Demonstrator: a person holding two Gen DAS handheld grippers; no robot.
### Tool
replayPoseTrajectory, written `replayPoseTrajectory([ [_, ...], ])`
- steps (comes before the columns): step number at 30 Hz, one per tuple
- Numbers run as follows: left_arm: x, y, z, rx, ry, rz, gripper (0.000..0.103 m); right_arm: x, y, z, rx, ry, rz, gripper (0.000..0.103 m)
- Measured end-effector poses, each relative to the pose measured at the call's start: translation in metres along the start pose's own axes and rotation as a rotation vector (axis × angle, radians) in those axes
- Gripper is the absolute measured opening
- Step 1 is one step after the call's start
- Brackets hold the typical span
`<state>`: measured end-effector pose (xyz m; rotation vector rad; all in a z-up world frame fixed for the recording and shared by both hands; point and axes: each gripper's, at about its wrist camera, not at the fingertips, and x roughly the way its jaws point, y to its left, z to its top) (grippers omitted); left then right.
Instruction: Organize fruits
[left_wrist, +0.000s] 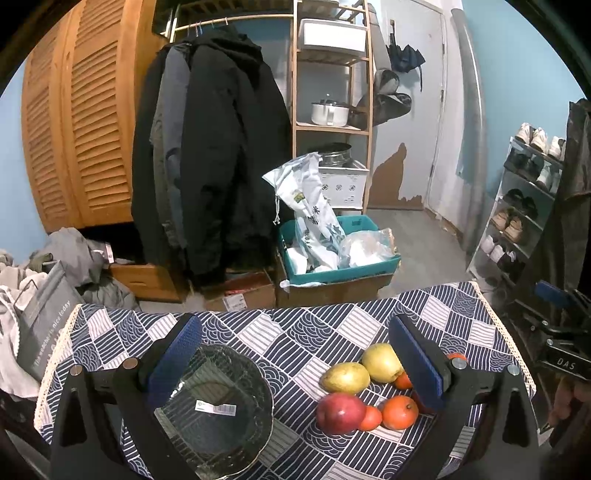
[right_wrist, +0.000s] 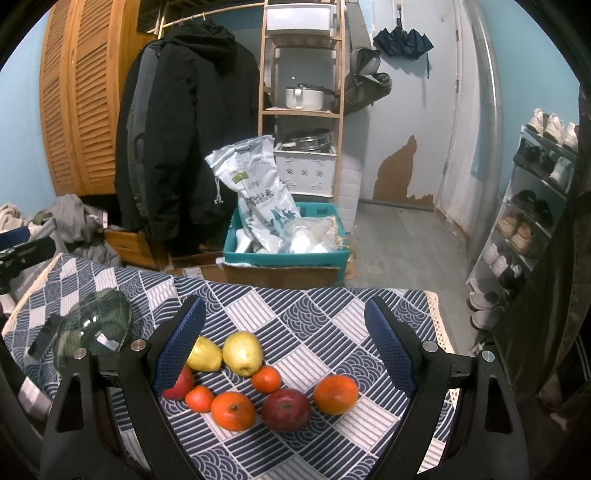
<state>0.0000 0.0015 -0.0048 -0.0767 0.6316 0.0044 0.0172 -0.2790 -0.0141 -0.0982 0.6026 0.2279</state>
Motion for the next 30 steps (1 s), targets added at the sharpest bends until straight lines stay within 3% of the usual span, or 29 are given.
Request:
replayPoseTrajectory([
  [14, 0.021, -0.014, -0.006, -0.024, 0.103, -0.023, 0.102, 0.001, -0.011, 0.003, 0.000, 0.021, -0.040, 0.087],
  [23, 0.064, -0.034, -0.023, -0.034, 0.184, -0.062, 0.102, 0.029, -0.030, -0.011, 0.030, 0.121, -0.086, 0.087],
  [30, 0.107, -0.048, -0.045, -0.021, 0.329, -0.080, 0.102, 0.055, -0.048, -0.029, 0.043, 0.221, -0.113, 0.087],
])
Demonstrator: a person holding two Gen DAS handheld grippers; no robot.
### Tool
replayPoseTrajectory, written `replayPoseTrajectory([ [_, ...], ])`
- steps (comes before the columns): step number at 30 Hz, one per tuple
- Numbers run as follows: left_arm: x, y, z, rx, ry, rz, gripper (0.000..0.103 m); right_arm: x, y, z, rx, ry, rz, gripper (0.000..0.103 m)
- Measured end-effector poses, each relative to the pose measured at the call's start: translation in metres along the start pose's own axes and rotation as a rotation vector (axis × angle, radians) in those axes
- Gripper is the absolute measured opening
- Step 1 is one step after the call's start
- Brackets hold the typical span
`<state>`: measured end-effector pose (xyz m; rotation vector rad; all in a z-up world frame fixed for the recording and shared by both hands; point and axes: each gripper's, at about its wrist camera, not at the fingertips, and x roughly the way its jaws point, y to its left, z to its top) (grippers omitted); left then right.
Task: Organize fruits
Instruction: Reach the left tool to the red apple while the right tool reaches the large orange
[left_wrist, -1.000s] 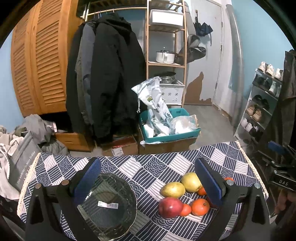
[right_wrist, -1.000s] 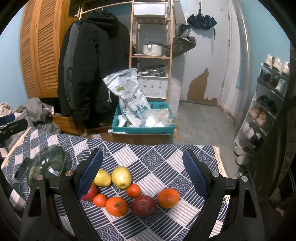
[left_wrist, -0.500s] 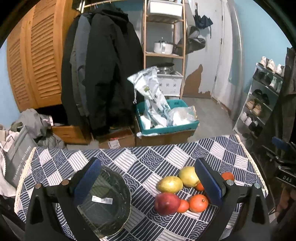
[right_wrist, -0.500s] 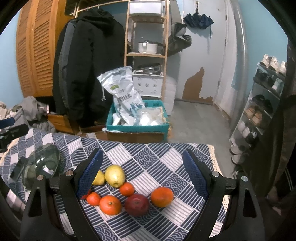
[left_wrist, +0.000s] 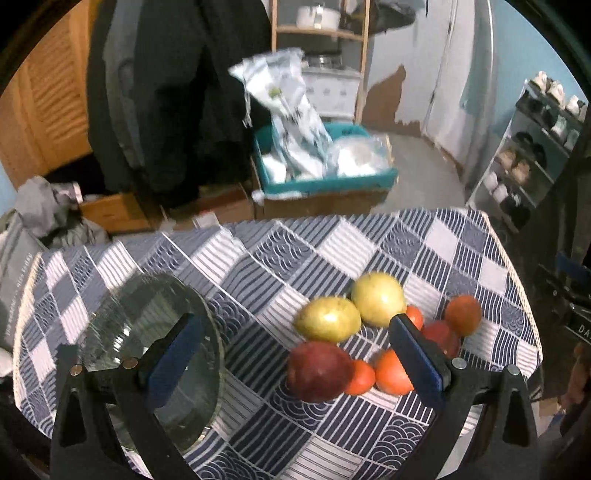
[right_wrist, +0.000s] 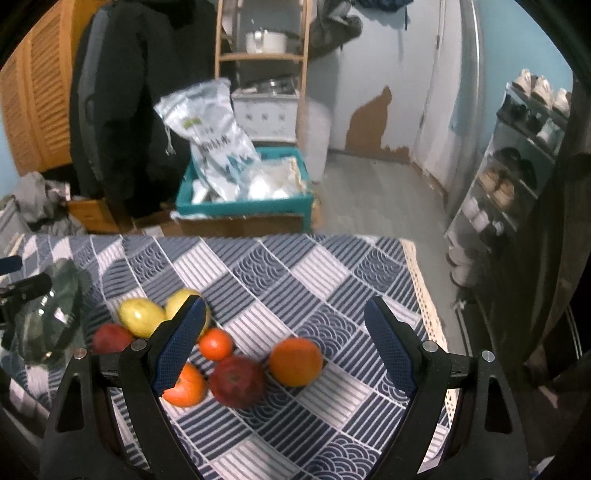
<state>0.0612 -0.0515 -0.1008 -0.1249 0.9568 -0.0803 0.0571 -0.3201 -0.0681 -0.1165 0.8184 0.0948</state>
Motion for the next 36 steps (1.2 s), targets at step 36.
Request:
replayPoseTrajectory([
  [36, 0.132, -0.012, -0.044, 0.021, 0.343, -0.034, 0.097, 0.157, -0.035, -0.060, 0.178, 0.423, 0.068, 0.086],
])
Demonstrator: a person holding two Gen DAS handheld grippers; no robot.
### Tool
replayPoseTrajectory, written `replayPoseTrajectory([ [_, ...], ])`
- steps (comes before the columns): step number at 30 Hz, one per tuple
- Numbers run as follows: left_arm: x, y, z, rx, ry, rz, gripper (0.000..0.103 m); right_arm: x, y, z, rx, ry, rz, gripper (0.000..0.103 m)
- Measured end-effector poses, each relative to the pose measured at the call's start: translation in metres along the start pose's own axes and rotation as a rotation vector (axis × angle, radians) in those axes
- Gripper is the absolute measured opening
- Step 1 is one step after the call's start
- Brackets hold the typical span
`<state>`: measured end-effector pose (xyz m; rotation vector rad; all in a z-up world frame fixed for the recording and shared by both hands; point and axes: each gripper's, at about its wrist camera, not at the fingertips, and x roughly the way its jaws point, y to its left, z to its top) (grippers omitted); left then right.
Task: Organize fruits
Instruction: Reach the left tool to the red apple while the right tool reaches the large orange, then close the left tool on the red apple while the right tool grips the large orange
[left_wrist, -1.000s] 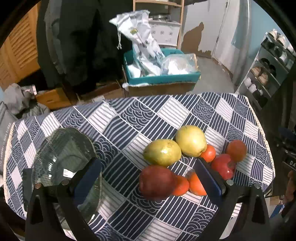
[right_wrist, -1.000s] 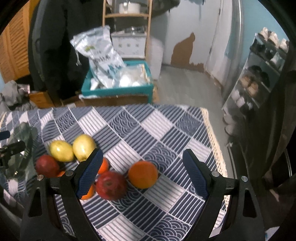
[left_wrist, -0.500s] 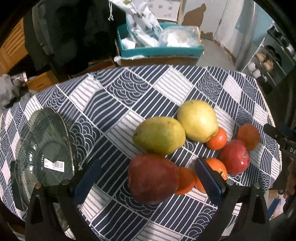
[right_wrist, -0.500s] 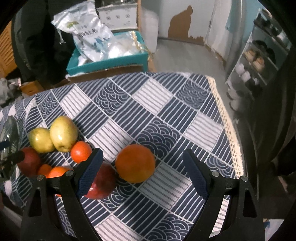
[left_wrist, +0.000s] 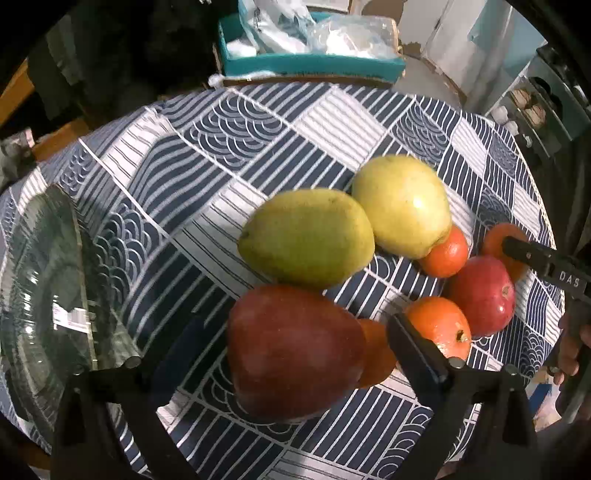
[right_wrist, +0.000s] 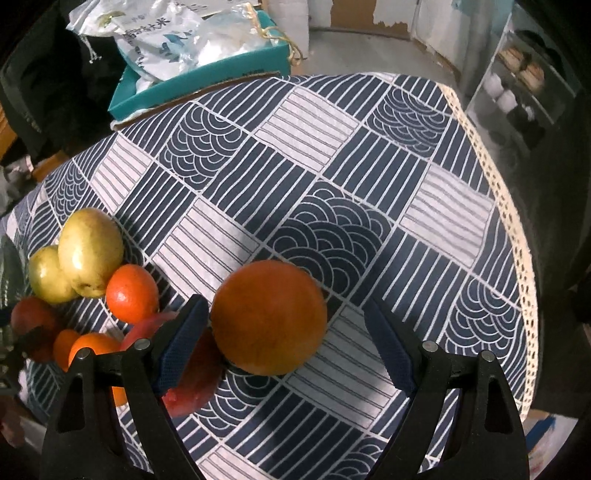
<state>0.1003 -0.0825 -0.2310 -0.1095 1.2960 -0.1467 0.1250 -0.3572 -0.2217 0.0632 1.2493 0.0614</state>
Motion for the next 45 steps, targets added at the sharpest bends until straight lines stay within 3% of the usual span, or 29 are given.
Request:
replayPoseTrajectory([
  [5, 0.006, 0.003, -0.001, -0.004, -0.025, -0.034, 0.098, 0.008, -0.002, 0.000, 0.029, 0.021, 0.036, 0.085],
  [9, 0.005, 0.006, -0.002, -0.017, -0.030, -0.082, 0.087, 0.019, -0.003, -0.001, 0.056, 0.065, 0.084, 0.076],
  [13, 0.001, 0.008, -0.003, -0.013, -0.044, -0.064, 0.077, 0.023, 0.000, -0.004, 0.073, 0.064, 0.114, 0.067],
  [25, -0.027, 0.011, -0.007, 0.043, -0.121, 0.012, 0.075, -0.001, 0.016, -0.010, -0.028, -0.053, -0.018, 0.066],
  [26, -0.028, 0.012, -0.007, 0.046, -0.125, 0.018, 0.073, -0.006, 0.018, -0.011, -0.038, -0.071, -0.024, 0.066],
  [27, -0.035, 0.011, -0.007, 0.047, -0.146, 0.028, 0.062, -0.011, 0.020, -0.011, -0.046, -0.088, -0.027, 0.066],
  [28, -0.038, 0.011, -0.008, 0.048, -0.155, 0.035, 0.060, -0.016, 0.023, -0.011, -0.054, -0.106, -0.029, 0.066],
  [32, -0.044, 0.014, -0.007, 0.037, -0.158, 0.019, 0.059, -0.040, 0.033, -0.009, -0.090, -0.175, -0.028, 0.066],
  [39, -0.040, 0.018, -0.005, 0.022, -0.159, 0.003, 0.060, -0.044, 0.046, -0.008, -0.106, -0.166, -0.005, 0.066],
  [45, -0.018, 0.017, -0.011, 0.015, -0.096, -0.011, 0.072, -0.039, 0.044, -0.012, -0.094, -0.143, 0.002, 0.066],
])
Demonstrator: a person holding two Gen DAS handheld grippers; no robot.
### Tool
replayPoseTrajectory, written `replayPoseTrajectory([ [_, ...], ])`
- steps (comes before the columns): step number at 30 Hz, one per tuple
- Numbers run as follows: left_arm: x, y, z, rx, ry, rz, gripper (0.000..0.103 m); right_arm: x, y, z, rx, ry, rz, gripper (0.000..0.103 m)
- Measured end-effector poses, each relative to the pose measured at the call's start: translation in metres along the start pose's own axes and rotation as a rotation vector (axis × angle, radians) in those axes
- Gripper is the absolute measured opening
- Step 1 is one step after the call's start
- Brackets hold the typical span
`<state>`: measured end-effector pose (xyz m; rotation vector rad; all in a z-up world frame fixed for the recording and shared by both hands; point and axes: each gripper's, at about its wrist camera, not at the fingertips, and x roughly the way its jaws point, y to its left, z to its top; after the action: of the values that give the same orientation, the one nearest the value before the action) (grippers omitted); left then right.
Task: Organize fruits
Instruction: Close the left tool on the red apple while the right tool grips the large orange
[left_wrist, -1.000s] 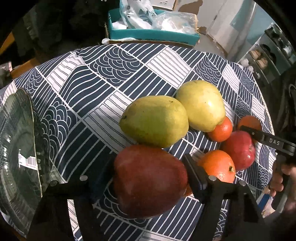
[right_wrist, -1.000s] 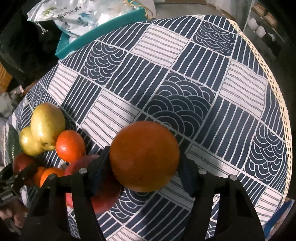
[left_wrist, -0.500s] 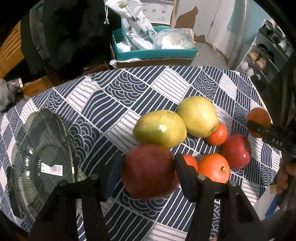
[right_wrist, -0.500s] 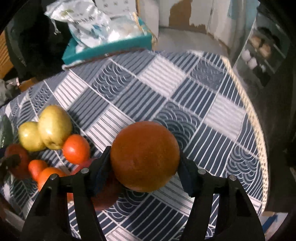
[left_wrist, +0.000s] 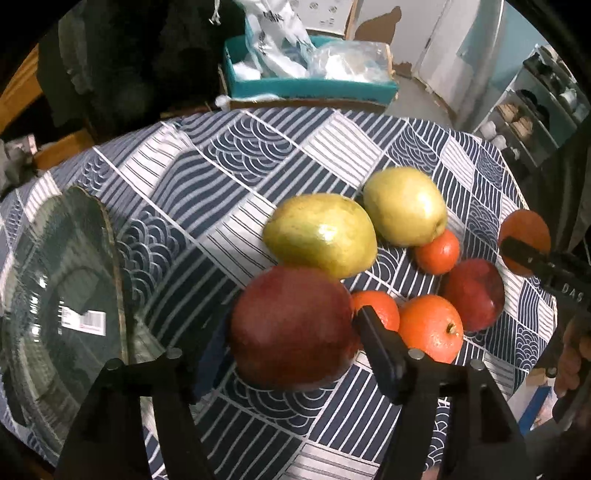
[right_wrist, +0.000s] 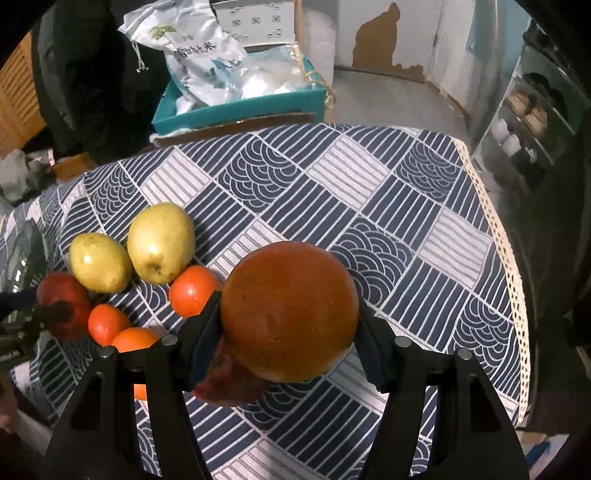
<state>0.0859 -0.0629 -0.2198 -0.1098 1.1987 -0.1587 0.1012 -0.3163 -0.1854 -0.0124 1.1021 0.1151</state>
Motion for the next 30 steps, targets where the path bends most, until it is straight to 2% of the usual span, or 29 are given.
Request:
replayPoseTrajectory([
  [3, 0.010, 0.000, -0.002, -0.001, 0.030, -0.014, 0.074, 0.000, -0.003, 0.001, 0.013, 0.000, 0.011, 0.066],
  [7, 0.015, 0.007, -0.004, -0.042, 0.032, -0.053, 0.075, 0.002, -0.005, 0.001, 0.017, 0.004, 0.019, 0.066],
  [8, 0.015, 0.007, -0.003, -0.044, 0.035, -0.064, 0.070, 0.003, -0.005, 0.002, 0.018, 0.006, 0.021, 0.066],
  [11, 0.014, 0.006, -0.003, -0.030, 0.036, -0.072, 0.070, 0.004, -0.005, 0.003, 0.020, 0.005, 0.026, 0.066],
  [15, 0.005, -0.001, -0.005, 0.028, -0.007, -0.019, 0.068, 0.001, -0.002, 0.005, 0.011, -0.011, 0.032, 0.066],
  [18, -0.009, -0.005, -0.004, 0.043, -0.045, -0.026, 0.062, -0.004, 0.001, 0.006, 0.000, -0.030, 0.031, 0.066],
  [30, -0.060, -0.021, 0.003, 0.101, -0.169, -0.015, 0.061, -0.052, 0.019, 0.011, -0.057, -0.144, 0.050, 0.066],
])
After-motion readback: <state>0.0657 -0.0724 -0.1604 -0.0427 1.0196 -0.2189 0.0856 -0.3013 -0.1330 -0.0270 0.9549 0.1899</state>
